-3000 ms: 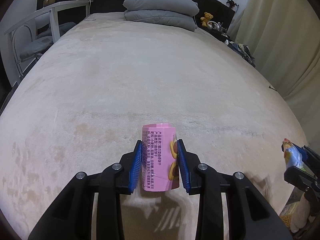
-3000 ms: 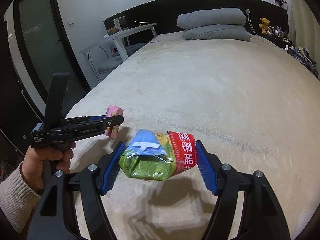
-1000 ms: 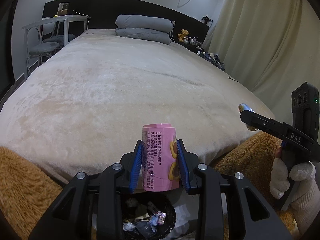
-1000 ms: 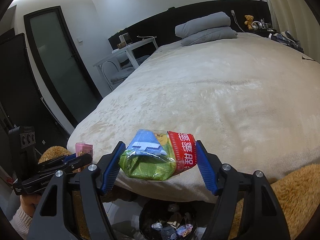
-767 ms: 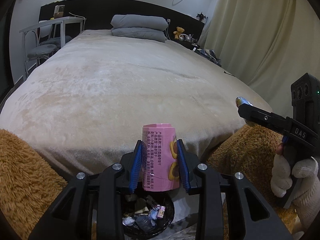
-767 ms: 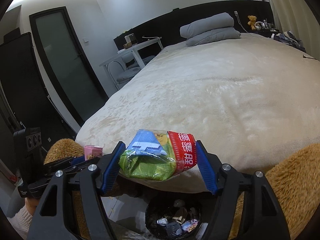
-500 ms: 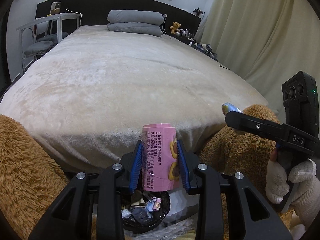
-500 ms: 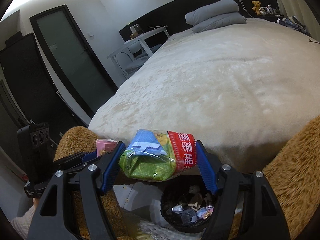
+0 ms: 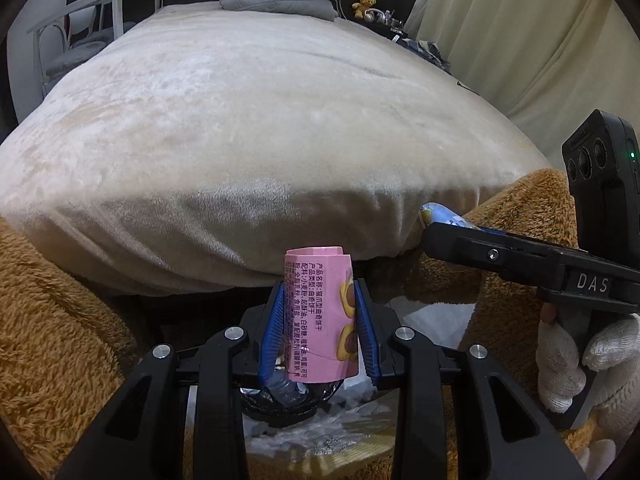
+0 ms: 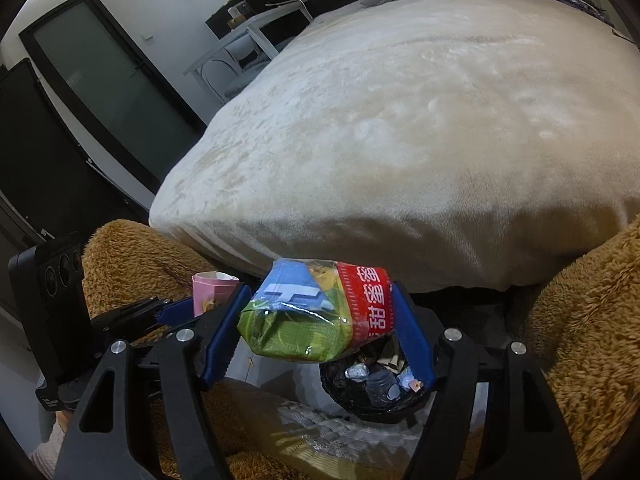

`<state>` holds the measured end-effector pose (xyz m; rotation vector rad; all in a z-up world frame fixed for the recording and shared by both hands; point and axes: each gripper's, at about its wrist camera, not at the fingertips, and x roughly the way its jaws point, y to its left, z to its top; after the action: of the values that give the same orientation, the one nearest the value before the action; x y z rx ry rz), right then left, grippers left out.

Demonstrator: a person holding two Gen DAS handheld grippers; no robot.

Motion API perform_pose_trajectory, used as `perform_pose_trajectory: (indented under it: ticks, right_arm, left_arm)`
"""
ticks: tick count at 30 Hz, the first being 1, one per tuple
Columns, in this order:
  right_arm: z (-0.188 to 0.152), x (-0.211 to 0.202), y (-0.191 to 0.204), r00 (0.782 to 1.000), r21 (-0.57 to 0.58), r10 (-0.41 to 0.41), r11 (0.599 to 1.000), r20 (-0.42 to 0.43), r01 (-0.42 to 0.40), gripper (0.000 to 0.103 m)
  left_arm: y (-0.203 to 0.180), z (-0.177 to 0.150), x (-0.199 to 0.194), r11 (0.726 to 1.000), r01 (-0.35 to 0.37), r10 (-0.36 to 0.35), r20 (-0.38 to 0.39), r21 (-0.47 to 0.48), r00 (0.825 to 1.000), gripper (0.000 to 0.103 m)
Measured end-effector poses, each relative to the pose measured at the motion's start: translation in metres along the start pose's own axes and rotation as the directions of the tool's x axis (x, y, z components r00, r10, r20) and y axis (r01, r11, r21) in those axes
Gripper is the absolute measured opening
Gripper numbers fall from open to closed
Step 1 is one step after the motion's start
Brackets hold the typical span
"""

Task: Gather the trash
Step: 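Lower the pink box and snack packet to the black bin and open both tools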

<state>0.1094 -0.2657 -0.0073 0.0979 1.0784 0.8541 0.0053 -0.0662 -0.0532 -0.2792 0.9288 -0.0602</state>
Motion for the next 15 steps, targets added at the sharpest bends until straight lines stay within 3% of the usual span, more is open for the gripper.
perform_pose_trajectory:
  ticks: [7,15]
  right_arm:
    - [-0.002,0.022,-0.017,0.993,0.043,-0.07,0.996,-0.099,0.075,0.07]
    - [-0.006,0.064,-0.033,0.965,0.109,-0.089,0.987,-0.249,0.119,0.07]
  left_arm:
    - [0.017,-0.007,0.036,0.996,0.019,-0.03,-0.133,-0.087,0.991,0.033]
    - [0.034,-0.009,0.061,0.982,0.043,-0.082,-0.211,-0.181,0.974,0.033]
